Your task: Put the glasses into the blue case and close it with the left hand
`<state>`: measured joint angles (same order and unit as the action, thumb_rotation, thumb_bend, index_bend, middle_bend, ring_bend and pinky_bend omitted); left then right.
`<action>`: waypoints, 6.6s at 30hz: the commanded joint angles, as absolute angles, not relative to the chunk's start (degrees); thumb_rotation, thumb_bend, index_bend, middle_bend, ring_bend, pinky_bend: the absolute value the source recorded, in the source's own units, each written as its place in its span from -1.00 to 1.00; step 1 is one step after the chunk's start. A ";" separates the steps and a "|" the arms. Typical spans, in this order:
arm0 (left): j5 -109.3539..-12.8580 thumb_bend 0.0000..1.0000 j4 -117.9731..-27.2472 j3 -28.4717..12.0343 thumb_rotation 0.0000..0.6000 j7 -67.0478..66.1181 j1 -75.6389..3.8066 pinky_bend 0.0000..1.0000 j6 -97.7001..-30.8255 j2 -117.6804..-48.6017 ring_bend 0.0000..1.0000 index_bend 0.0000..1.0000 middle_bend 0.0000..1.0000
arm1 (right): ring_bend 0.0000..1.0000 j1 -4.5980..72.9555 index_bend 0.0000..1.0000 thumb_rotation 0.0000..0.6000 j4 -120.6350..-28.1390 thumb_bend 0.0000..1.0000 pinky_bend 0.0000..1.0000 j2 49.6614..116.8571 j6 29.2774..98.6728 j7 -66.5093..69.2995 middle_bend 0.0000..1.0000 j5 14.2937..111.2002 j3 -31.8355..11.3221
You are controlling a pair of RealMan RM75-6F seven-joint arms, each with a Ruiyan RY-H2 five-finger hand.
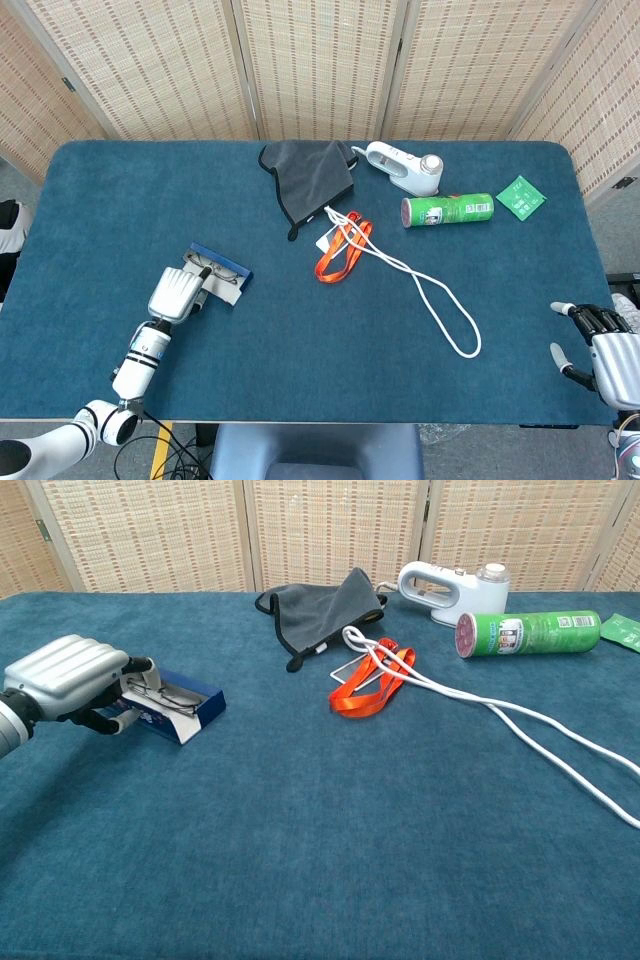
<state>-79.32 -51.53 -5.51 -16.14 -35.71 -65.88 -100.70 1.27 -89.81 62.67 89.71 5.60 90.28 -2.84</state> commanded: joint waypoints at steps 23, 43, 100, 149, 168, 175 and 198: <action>-78.88 -0.08 -66.62 -7.62 1.00 -18.86 -34.31 1.00 -67.97 -92.91 0.79 0.41 0.98 | -0.43 0.97 -0.49 1.00 -89.63 -0.31 -0.48 62.64 90.39 6.01 -0.31 90.57 -2.61; -68.35 -0.08 -68.80 -11.38 1.00 -37.44 -41.53 1.00 -57.32 -92.64 0.75 0.33 0.96 | -0.43 0.55 -0.49 1.00 -89.36 -0.32 -0.48 62.68 90.77 6.46 -0.31 90.59 -2.32; -61.13 -0.34 -33.23 -14.11 1.00 -42.37 -52.87 1.00 -49.59 -108.50 0.70 -0.45 0.89 | -0.43 0.00 -0.49 1.00 -89.20 -0.34 -0.48 62.47 90.90 6.65 -0.31 90.11 -2.37; -44.57 -0.36 -51.56 -13.22 1.00 -37.76 -51.39 1.00 -45.55 -99.33 0.69 -0.14 0.86 | -0.42 0.53 -0.49 1.00 -88.98 -0.34 -0.48 62.65 90.11 6.74 -0.31 89.67 -2.71; -46.11 -0.36 -62.82 -14.04 1.00 -32.64 -48.11 1.00 -48.93 -93.10 0.44 -0.94 0.53 | -0.42 1.00 -0.49 1.00 -89.41 -0.34 -0.48 62.35 89.79 6.20 -0.31 89.77 -2.94; -51.09 -0.37 -73.81 -15.22 1.00 -22.49 -41.03 0.81 -59.24 -87.48 0.23 -0.74 0.34 | -0.42 1.91 -0.49 1.00 -90.11 -0.34 -0.48 61.56 88.53 5.25 -0.31 89.95 -3.03; -73.36 -0.37 -91.83 -2.27 1.00 -16.32 -16.18 0.08 -91.70 -75.28 -0.05 -0.55 0.04 | -0.42 5.03 -0.49 1.00 -91.49 -0.34 -0.48 61.96 85.03 3.73 -0.31 89.76 -3.55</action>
<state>-72.65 -90.96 -3.09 -15.93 -17.23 -90.86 -76.02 4.99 -91.52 61.92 85.07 3.74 89.80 -3.54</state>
